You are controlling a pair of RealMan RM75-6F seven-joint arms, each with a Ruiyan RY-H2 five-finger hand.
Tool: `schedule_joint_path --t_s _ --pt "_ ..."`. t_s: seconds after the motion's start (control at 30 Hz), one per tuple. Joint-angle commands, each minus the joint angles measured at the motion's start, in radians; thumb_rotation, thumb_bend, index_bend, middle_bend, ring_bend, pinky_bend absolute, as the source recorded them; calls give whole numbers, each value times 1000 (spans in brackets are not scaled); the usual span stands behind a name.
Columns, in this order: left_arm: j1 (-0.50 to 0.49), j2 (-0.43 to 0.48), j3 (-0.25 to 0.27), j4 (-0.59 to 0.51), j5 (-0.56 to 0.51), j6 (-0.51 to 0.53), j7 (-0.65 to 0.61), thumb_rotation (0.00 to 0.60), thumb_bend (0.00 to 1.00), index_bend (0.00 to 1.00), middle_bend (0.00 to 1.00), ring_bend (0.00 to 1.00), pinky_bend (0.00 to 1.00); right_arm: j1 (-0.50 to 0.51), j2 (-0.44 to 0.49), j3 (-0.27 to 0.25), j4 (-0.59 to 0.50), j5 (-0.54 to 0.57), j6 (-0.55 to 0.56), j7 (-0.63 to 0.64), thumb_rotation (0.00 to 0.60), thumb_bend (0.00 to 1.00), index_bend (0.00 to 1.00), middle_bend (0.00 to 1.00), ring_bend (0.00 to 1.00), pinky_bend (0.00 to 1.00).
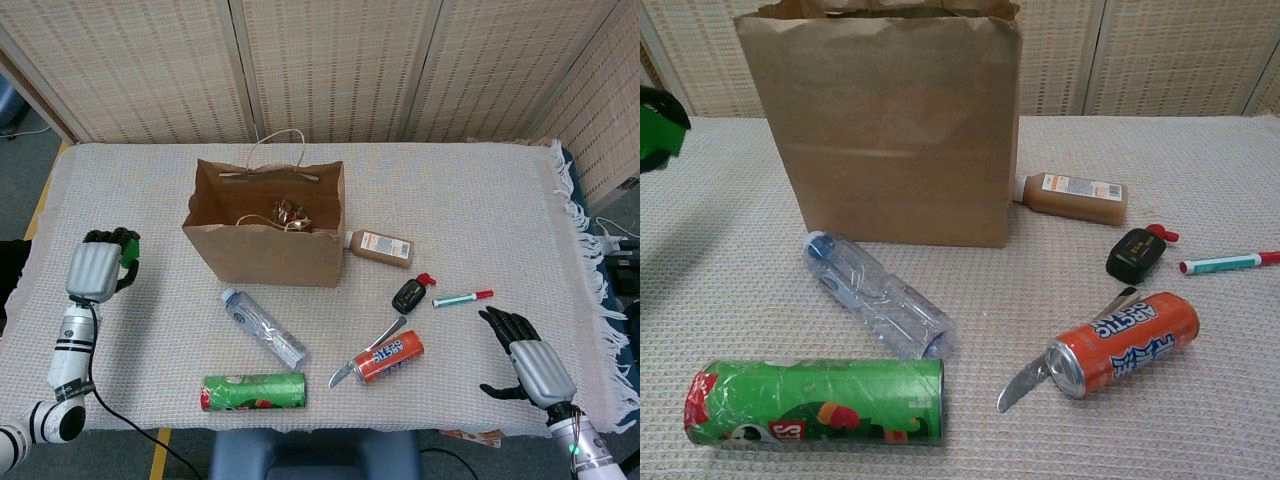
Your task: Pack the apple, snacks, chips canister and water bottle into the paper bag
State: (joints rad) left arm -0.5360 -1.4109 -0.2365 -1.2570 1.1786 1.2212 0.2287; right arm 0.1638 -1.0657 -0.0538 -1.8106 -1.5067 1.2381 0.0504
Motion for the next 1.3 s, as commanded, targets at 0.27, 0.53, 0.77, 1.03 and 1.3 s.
schedule_joint_path --t_s 0.27,0.53,0.77,1.03,1.3 --pt "29 147 -405 -517 -356 126 -125 600 640 747 709 653 752 -4 -6 -3 4 -17 11 0 600 0 0 0 0 0" --pt "-111 121 -377 -669 -336 97 32 600 640 744 707 653 748 -3 -4 -7 3 -25 10 5 600 0 0 0 0 0" --pt "-282 -16 -313 -555 -293 50 156 600 640 744 706 653 748 -1 3 -14 1 -38 7 12 600 0 0 0 0 0" --pt "-431 -158 -293 -333 -346 -51 184 600 581 628 569 528 639 2 17 -17 -4 -36 -1 32 600 0 0 0 0 0" --pt "-454 -157 -278 -326 -410 -107 178 600 399 170 60 72 223 3 24 -16 -8 -40 1 48 600 0 0 0 0 0"
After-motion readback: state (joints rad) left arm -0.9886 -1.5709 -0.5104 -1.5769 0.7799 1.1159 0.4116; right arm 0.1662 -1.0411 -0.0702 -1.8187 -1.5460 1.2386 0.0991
